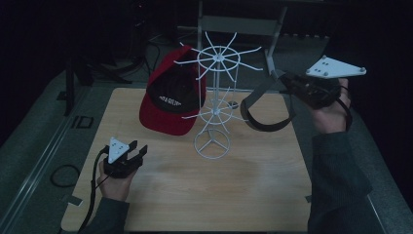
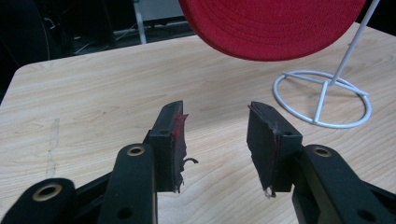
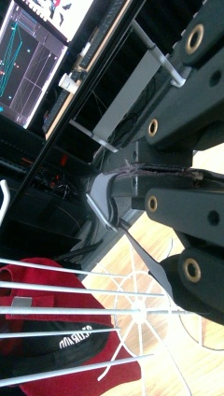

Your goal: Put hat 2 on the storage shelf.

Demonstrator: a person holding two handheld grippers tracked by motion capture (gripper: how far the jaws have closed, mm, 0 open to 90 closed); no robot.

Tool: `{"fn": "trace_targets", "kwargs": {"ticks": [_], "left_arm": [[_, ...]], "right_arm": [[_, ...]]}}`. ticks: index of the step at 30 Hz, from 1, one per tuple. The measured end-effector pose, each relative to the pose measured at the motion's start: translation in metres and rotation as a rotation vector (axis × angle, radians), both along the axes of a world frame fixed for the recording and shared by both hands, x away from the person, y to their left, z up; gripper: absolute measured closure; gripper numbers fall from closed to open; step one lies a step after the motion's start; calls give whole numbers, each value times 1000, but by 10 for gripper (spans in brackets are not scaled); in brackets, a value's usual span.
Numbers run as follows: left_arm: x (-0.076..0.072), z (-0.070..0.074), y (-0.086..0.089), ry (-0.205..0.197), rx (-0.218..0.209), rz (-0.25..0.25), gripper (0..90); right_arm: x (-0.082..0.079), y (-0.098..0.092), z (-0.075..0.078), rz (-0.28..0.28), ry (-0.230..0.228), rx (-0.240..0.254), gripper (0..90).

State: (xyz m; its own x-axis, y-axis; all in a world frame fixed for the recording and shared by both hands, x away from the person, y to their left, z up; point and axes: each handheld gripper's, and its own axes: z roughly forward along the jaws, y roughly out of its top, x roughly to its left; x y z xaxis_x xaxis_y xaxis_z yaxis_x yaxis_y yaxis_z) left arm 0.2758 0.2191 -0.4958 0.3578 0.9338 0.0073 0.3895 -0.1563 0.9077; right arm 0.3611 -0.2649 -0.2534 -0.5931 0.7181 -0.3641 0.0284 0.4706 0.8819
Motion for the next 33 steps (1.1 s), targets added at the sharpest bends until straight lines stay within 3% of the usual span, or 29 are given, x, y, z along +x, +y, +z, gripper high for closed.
{"fn": "trace_targets", "kwargs": {"ticks": [14, 18, 33], "left_arm": [[0, 0, -1, 2, -3, -7, 593], [0, 0, -1, -1, -22, -16, 643], [0, 2, -2, -11, -14, -14, 733]], "right_arm": [[-3, -1, 11, 11, -14, 14, 882], [-6, -1, 15, 17, -23, 22, 882], [-7, 0, 26, 26, -40, 25, 882]]}}
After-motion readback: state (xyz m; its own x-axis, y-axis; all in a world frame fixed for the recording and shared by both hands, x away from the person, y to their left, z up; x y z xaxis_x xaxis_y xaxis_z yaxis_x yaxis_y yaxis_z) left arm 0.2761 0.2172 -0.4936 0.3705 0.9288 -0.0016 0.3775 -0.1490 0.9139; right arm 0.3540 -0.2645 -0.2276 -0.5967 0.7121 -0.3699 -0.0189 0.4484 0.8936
